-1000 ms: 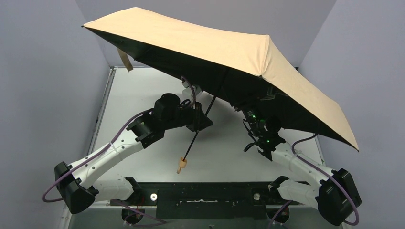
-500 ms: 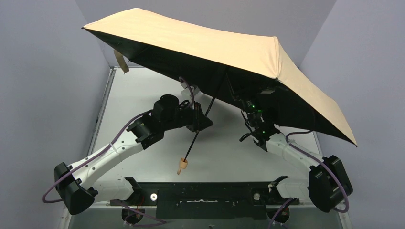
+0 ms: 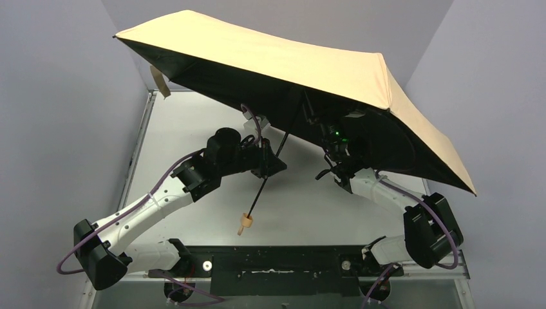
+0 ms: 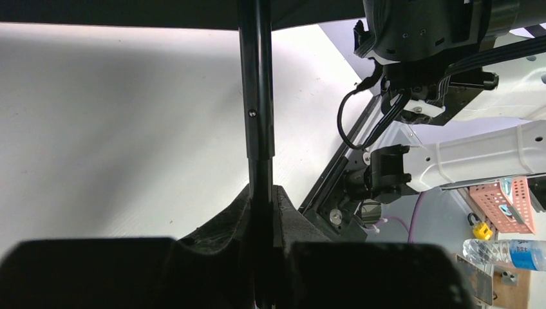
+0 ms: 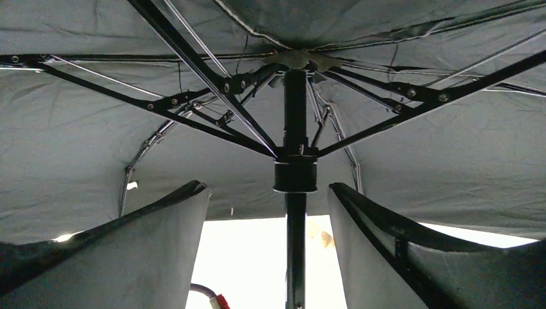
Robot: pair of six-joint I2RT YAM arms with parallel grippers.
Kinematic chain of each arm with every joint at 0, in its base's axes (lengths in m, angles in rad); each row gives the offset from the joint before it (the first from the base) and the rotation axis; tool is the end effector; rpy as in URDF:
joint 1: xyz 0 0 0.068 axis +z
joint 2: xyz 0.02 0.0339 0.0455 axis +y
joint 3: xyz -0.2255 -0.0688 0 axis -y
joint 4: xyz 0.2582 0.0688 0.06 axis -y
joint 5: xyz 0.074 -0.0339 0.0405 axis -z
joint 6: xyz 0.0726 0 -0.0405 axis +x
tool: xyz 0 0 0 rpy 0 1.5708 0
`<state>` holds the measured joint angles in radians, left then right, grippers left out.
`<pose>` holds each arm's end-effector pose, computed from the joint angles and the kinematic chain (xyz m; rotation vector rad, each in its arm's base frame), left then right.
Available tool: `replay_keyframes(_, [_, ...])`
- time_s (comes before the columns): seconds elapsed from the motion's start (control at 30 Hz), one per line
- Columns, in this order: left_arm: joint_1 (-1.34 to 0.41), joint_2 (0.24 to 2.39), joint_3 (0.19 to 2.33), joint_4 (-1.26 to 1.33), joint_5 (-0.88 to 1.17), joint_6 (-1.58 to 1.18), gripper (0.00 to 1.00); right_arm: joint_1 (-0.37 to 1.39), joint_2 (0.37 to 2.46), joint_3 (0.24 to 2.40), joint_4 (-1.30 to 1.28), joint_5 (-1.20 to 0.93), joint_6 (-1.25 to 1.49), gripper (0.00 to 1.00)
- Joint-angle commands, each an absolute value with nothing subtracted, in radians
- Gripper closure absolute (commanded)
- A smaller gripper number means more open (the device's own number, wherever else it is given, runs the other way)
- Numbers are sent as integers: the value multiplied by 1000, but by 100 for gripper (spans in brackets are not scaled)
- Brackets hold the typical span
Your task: Put away the umbrella
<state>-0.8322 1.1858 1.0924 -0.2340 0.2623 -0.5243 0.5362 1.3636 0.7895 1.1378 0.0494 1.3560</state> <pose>0.2112 -0.2600 0.3118 0.5071 2.0010 -1.1349 0.3000 0.1741 0.3226 0.5081 1.0393 1.6848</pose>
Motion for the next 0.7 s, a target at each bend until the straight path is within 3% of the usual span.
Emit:
replay_keyframes(0.0, [-832, 1145, 1103, -139, 304, -520, 100, 529, 1375, 845, 1226, 80, 1364, 33])
replay_keyframes(0.53, [-832, 1131, 1086, -130, 312, -523, 100, 499, 1407, 847, 1252, 83, 1391, 61])
replay_keyframes(0.67, [-833, 1130, 1083, -130, 314, -523, 100, 493, 1406, 843, 1253, 79, 1385, 82])
